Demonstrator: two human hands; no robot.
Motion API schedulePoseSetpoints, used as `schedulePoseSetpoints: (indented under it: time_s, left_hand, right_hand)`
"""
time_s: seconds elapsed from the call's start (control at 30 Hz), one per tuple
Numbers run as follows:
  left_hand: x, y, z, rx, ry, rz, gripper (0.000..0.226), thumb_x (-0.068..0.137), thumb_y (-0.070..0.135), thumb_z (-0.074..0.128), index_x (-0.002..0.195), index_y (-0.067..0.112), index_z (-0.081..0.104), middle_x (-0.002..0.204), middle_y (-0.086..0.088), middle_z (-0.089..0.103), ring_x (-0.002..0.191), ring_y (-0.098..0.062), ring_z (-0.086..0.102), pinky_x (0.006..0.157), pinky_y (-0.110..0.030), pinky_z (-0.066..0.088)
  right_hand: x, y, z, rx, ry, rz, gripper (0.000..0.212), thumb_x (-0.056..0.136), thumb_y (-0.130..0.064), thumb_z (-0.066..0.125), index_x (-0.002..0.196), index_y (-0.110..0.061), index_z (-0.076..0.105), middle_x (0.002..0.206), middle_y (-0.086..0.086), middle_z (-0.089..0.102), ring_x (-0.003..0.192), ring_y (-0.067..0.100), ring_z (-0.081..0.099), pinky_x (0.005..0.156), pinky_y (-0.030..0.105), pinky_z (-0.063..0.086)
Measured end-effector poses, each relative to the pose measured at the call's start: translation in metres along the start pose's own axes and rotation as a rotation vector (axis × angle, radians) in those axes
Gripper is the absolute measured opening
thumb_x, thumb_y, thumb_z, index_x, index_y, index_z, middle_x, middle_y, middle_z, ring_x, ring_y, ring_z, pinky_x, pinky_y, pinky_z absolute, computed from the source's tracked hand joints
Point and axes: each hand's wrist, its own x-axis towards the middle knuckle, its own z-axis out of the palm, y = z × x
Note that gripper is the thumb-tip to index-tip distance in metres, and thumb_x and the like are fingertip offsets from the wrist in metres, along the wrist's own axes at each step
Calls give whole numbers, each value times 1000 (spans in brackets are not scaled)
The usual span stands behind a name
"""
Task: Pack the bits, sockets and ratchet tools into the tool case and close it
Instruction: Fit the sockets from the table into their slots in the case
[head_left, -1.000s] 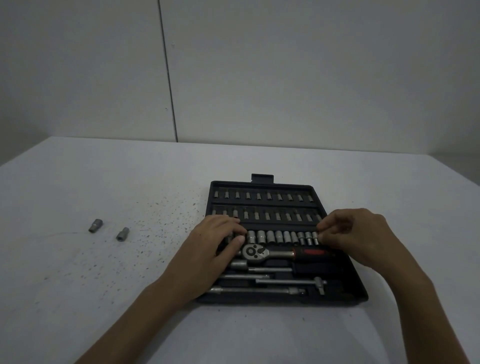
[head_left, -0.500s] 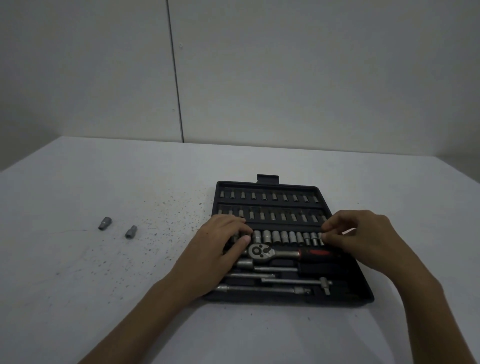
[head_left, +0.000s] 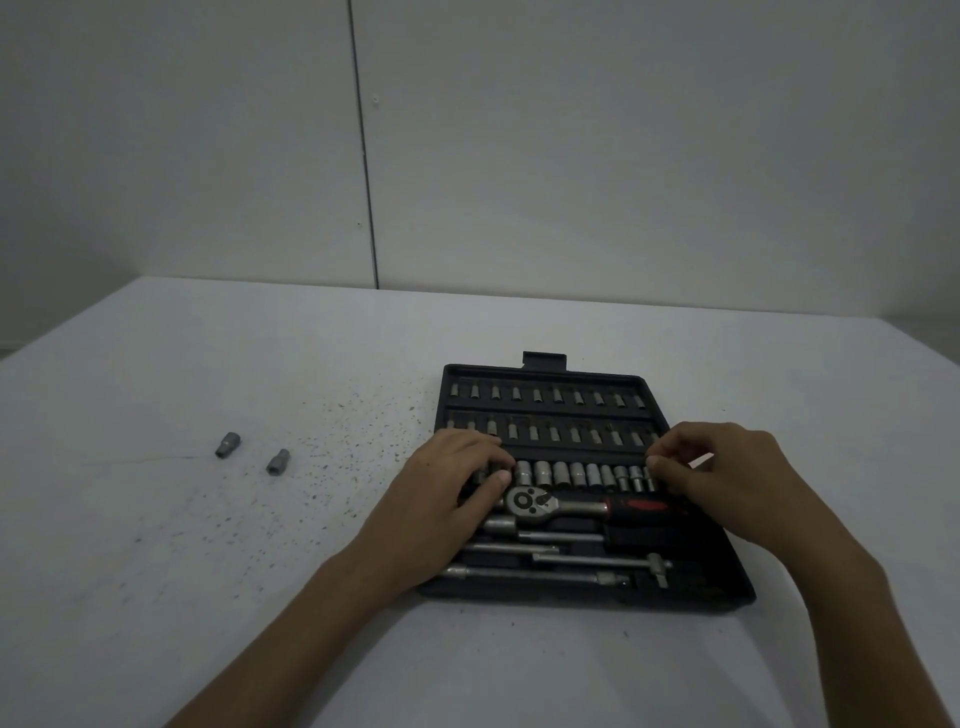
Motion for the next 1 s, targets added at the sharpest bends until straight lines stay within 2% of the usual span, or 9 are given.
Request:
schedulePoseSetpoints:
  time_s: [0.13,0.33,0.53,0.7,0.8,0.93,1.0]
  left_hand:
    - [0,0,0,3,-1,1,31,90,37,45,107,21,65,112,10,61,109,0,46,92,-4,28]
    - [0,0,0,-5,8,-2,26,92,34,49,106,20,65,110,10,62,108,-2,48,93,-11,34]
    - [-1,-1,-5,20,38,-29,31,89,39,44,104,21,65,109,12,61,108,2,46,90,-5,31]
    - [-9,-10,-15,63,102,-79,31,89,41,42,102,23,64,104,14,62,103,0,50,88,-12,38]
    - [-16,-18,-25,84,177,-114,36,88,44,36,96,23,65,97,14,63,96,-2,53,83,-19,43]
    - [-27,-32,-39,196,253,-163,36,89,40,36,97,21,66,97,11,64,94,1,49,81,-9,35]
    - [-30,-37,-47,261,278,-189,31,88,34,42,97,17,67,98,6,65,94,-1,49,82,-13,35]
  right_hand:
    - [0,-3,4,-13,8,-22,9,85,-30,67,77,-34,63,80,-14,65,74,4,60,73,33,53]
    - [-3,-19,16,39,16,-127,11,85,-28,66,85,-37,62,83,-18,65,79,1,60,75,28,51]
    - [-5,-41,38,76,-8,-269,16,86,-26,64,101,-32,64,99,-16,62,90,-3,58,82,20,49]
    - [-7,-64,59,50,-32,-398,15,88,-29,60,103,-33,63,102,-17,59,99,1,55,89,24,47]
    - [-9,-82,74,12,-36,-482,16,90,-30,57,105,-32,62,104,-15,59,101,3,51,87,20,40]
    - [-10,-104,92,-5,-41,-555,19,93,-32,53,110,-30,61,112,-15,57,107,4,46,92,19,38]
    - [-8,-111,98,-17,-36,-565,22,94,-34,50,113,-29,60,116,-14,57,110,4,45,93,19,38]
